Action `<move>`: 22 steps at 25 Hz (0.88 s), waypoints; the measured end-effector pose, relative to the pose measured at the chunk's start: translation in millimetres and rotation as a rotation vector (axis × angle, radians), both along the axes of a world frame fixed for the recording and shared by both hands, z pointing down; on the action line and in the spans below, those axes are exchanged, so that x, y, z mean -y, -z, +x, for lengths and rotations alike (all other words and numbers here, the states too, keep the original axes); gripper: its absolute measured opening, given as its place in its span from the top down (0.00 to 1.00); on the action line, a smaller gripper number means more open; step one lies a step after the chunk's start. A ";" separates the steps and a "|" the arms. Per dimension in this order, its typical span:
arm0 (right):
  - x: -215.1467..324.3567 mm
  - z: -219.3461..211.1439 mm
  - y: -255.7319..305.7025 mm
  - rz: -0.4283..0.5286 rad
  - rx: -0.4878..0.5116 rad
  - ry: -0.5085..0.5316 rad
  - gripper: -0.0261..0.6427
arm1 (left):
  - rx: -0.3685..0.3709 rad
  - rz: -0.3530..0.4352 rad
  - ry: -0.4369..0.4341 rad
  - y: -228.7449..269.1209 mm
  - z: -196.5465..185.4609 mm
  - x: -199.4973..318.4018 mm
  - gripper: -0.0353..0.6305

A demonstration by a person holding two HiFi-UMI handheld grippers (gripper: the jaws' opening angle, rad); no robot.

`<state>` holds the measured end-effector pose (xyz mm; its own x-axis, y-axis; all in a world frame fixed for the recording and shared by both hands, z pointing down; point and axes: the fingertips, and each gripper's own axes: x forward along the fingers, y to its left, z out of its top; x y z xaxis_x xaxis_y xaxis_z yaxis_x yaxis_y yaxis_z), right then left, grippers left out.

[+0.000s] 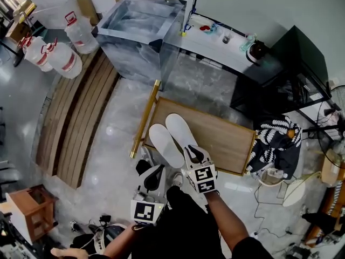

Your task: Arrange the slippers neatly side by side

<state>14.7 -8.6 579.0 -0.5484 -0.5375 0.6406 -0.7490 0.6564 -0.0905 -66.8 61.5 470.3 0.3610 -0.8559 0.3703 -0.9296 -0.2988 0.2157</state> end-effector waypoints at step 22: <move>45.2 -5.8 -156.7 -0.157 -0.271 0.043 0.82 | 0.006 -0.027 0.001 -23.1 -18.7 7.4 0.92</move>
